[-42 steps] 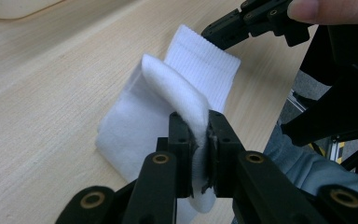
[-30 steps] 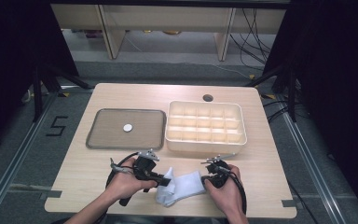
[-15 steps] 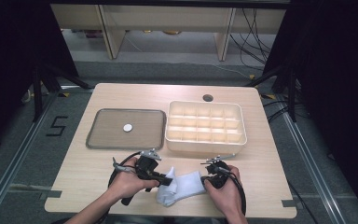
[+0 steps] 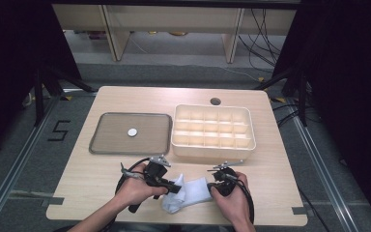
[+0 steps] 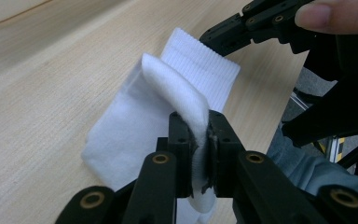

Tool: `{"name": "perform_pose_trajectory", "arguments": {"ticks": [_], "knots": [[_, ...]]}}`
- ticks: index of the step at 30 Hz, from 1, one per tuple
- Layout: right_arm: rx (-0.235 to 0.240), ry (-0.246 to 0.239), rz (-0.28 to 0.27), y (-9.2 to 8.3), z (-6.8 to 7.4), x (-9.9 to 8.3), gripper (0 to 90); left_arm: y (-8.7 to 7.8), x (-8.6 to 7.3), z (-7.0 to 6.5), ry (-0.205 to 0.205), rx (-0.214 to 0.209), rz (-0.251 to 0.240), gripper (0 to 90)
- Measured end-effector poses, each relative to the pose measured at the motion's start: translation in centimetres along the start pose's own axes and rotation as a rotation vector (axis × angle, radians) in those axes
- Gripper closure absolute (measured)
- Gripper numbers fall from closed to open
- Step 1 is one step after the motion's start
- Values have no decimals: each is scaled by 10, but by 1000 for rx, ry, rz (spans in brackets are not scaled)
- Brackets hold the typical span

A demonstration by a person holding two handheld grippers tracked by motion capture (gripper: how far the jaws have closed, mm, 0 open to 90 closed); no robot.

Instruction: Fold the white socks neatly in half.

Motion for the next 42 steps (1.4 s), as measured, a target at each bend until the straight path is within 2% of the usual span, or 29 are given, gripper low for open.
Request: {"name": "perform_pose_trajectory", "arguments": {"ticks": [1, 2, 4, 7, 9, 10, 12, 13, 16, 18, 22, 23, 24, 25, 26, 29, 31, 33, 34, 35, 36, 37, 38, 40, 42], "knots": [[0, 0, 0, 0, 0, 0, 900, 0, 0, 0, 0, 0, 0, 814], [-22, -16, 5, -1, -3, -1, 900, 1, 0, 0, 0, 17, 11, 813], [-4, -30, -2, -1, -2, -2, 900, 1, -1, 0, 6, 16, 20, 814], [2, -4, -10, -2, 1, -1, 900, 3, 1, 1, 7, 17, 22, 813], [2, -26, -11, -2, 0, -1, 900, 3, 1, 0, 6, 16, 21, 813], [-17, -23, -6, -1, -1, -1, 900, 4, 3, -1, 10, 16, 19, 813], [-9, -13, -8, -2, 0, 0, 900, 4, 4, -1, 15, 15, 21, 813], [-1, -42, -4, -1, -1, 0, 900, 6, 4, -1, 15, 17, 26, 813], [4, -21, 1, -2, 1, 0, 900, 9, 4, -2, 20, 16, 35, 813], [-2, -42, -5, -1, 0, 0, 900, 10, 5, -2, 18, 19, 37, 813], [1, -31, 7, -1, 2, 1, 900, 12, 7, -5, 17, 14, 33, 813], [-6, -45, 0, 1, 1, 1, 900, 12, 7, -5, 17, 14, 33, 812], [-8, -39, 7, 0, 2, 1, 900, 12, 7, -5, 31, 19, 48, 812], [-8, -22, 5, 1, 3, 1, 900, 13, 8, -6, 23, 13, 41, 812], [-3, -44, 8, 1, 2, 1, 900, 13, 8, -6, 22, 13, 37, 811], [4, -48, -3, 2, 3, 3, 900, 14, 10, -6, 28, 9, 34, 809], [-15, -32, 10, 2, 4, 2, 900, 14, 11, -7, 29, 22, 50, 809], [6, -27, 8, 2, 7, 3, 900, 16, 12, -7, 38, 23, 58, 807], [0, -25, 8, 3, 7, 3, 900, 17, 12, -8, 35, 20, 56, 806], [-14, -29, 14, 3, 5, 3, 900, 18, 12, -8, 34, 20, 57, 806], [12, -35, 6, 3, 7, 4, 900, 19, 12, -8, 38, 22, 63, 805], [10, -62, 3, 4, 5, 4, 900, 20, 12, -8, 35, 24, 68, 805], [6, -50, 3, 4, 5, 4, 900, 21, 12, -9, 22, 20, 68, 804], [8, -19, 8, 3, 8, 3, 900, 23, 12, -8, 31, 23, 68, 803], [-11, -28, 11, 3, 6, 3, 900, 23, 12, -8, 36, 24, 73, 802]]}}
Point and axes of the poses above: each handheld gripper's, and its own axes: y roughly forward along the jaws, x roughly out of its top, z roughly to its left, the point moved 6 cm from there along y, roughly forward along the jaws, and after that the axes turned 8 degrees about x, right-handed, at the moved point
